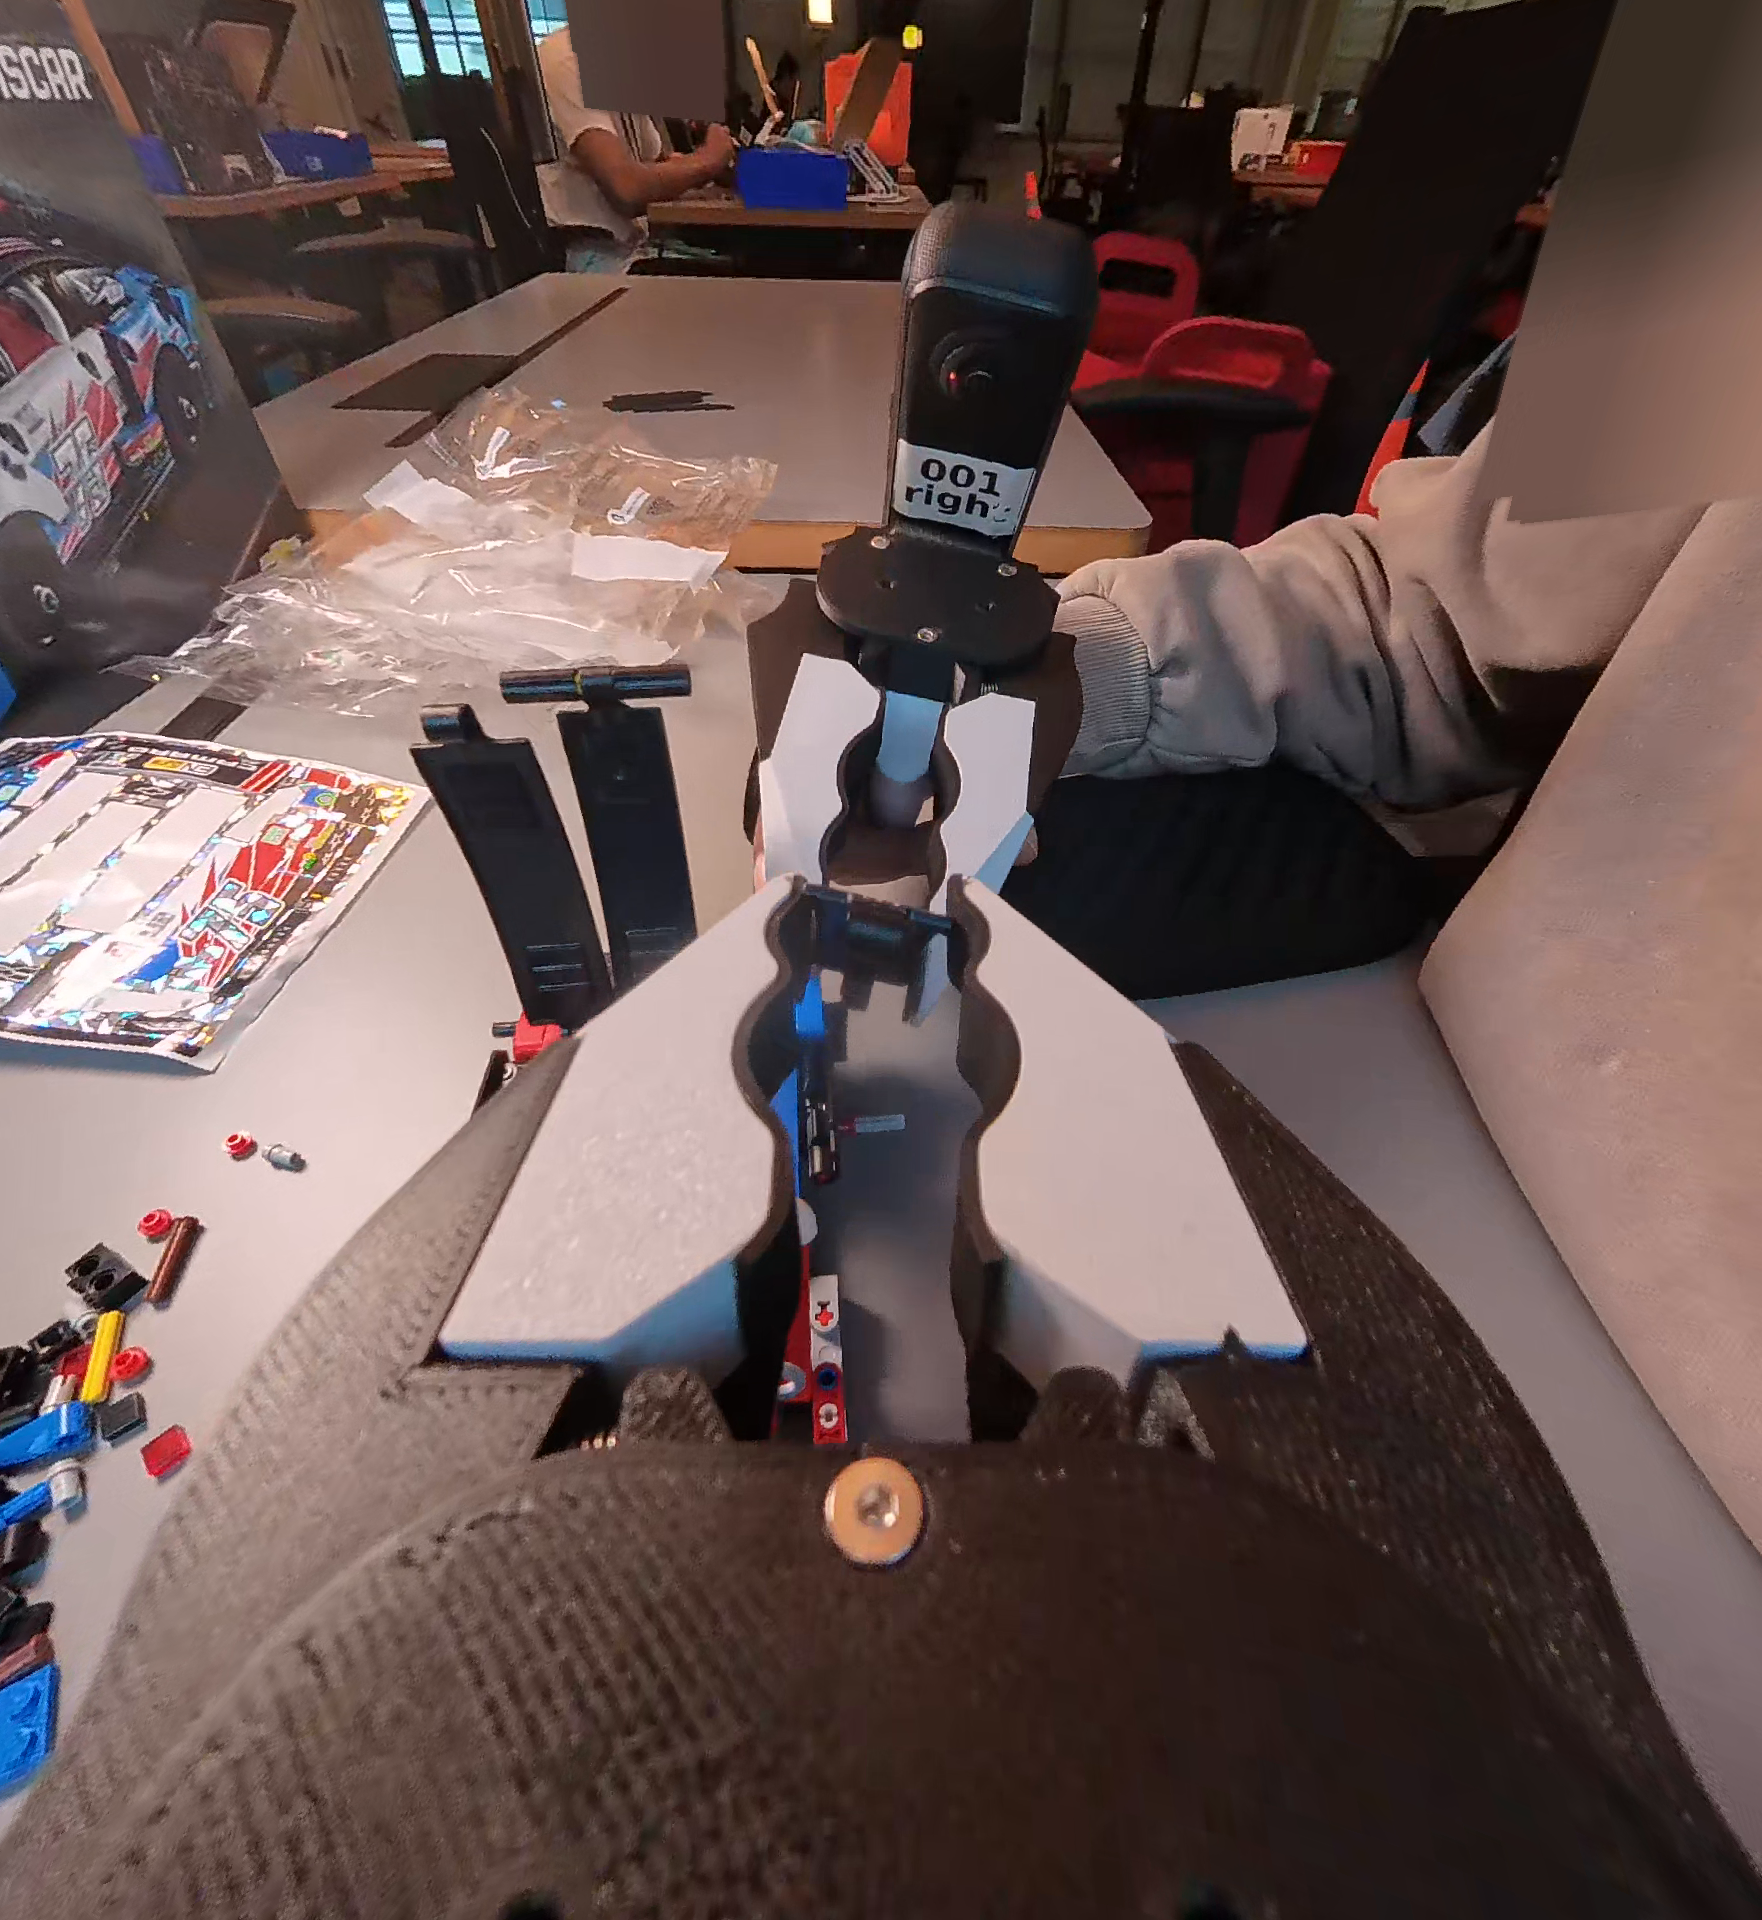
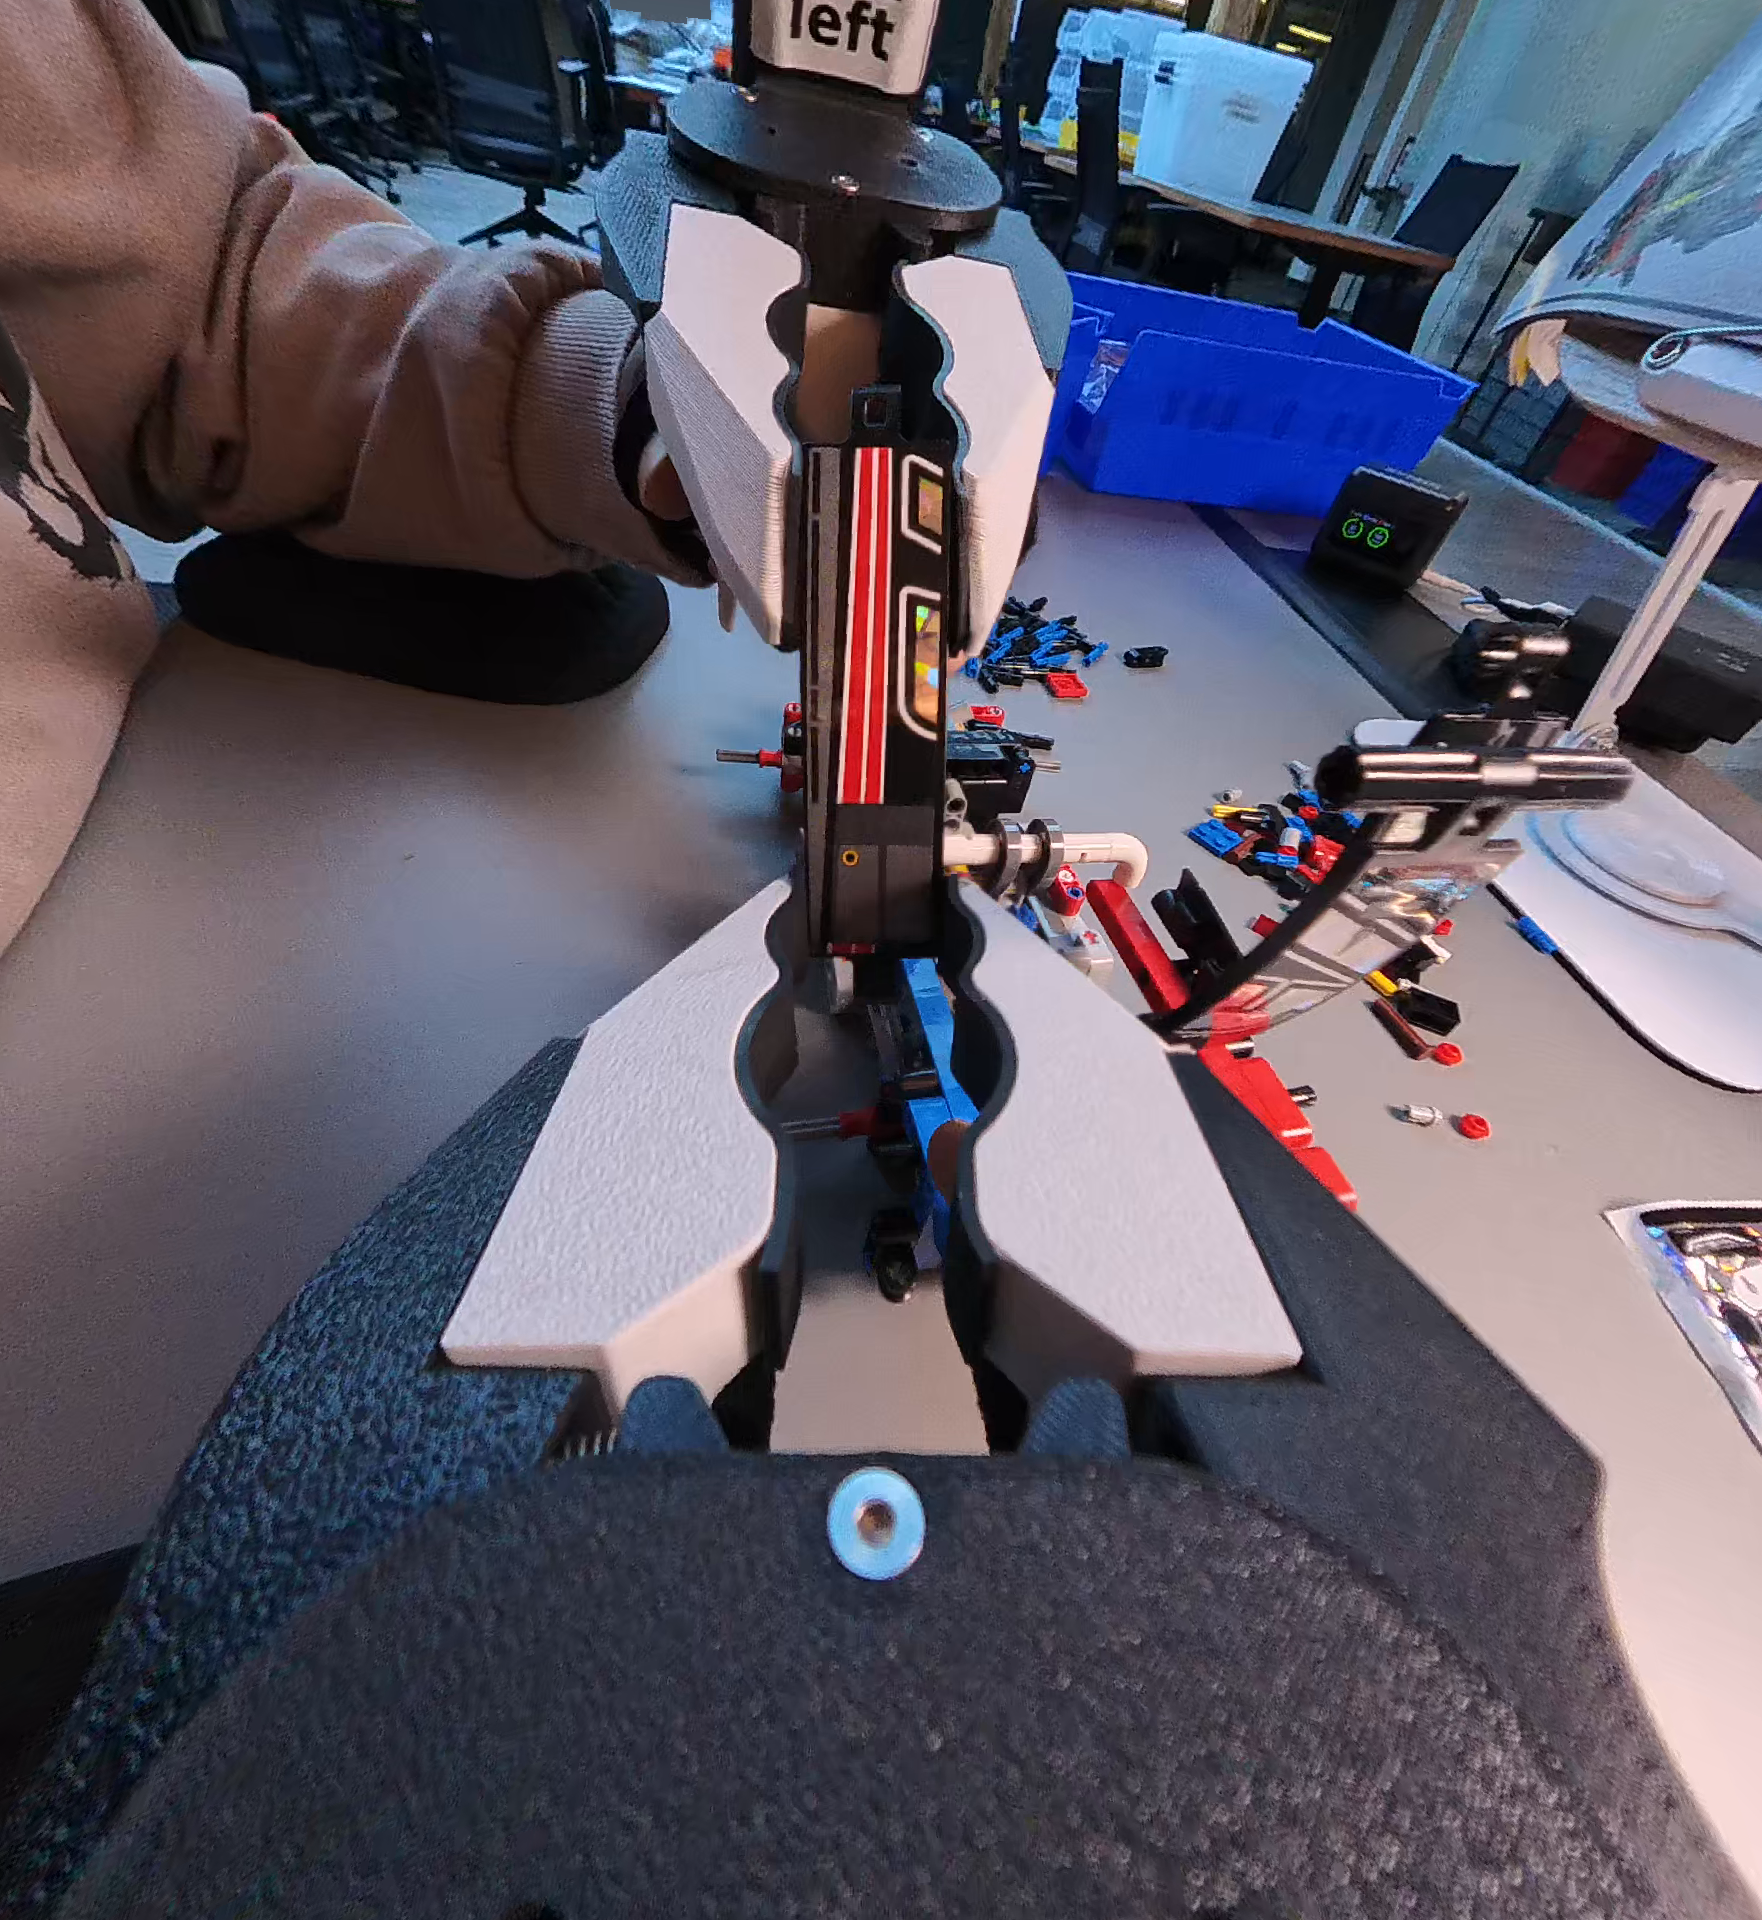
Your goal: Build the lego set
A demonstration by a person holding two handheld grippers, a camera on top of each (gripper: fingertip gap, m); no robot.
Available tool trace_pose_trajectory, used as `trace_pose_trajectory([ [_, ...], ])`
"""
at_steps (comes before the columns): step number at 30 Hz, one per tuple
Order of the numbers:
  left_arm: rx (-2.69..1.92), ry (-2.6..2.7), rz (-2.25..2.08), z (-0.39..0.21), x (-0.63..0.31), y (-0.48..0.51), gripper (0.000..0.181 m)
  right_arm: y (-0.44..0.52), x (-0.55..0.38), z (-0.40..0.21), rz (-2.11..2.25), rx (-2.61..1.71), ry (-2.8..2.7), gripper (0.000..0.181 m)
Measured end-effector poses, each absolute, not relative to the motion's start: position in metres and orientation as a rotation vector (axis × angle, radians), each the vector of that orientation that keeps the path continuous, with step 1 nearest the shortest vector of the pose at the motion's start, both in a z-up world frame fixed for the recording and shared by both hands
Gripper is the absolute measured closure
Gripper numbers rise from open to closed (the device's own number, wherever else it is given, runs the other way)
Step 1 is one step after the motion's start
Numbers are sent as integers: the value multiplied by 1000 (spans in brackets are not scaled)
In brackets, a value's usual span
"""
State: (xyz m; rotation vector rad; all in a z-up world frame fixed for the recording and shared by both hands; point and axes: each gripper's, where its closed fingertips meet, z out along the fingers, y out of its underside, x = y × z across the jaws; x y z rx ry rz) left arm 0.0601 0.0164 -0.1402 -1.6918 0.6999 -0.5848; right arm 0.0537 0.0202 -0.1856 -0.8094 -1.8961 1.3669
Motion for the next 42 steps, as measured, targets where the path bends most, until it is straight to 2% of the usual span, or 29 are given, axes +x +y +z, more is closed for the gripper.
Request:
trace_pose_trajectory([
  [4, -1686, 701, -574, -142, 60, 16, 158, 23, 57, -186, 1342, -817, -1901, 158],
  [6, -1681, 680, -568, -140, 54, 13, 158, 29, 70, -189, 1314, -829, -2003, 149],
  [11, -1633, 563, -545, -118, 25, -4, 158, 89, 87, -213, 1040, -1061, -2195, 93],
  [16, -1579, 421, -545, -110, 4, -18, 158, 87, 46, -233, 935, -975, -2318, 66],
  [18, -1562, 393, -542, -107, 1, -23, 158, 86, 35, -247, 890, -957, -2399, 64],
  [22, -1537, 354, -488, -100, -11, -37, 158, 78, 37, -251, 962, -970, -2463, 74],
  [31, -1511, 347, -563, -107, -1, -43, 159, 65, 80, -250, 866, -1196, -2327, 75],
  [42, -1728, 471, -775, -164, 61, -13, 158, 38, 81, -246, 1005, -1179, -2134, 75],
])
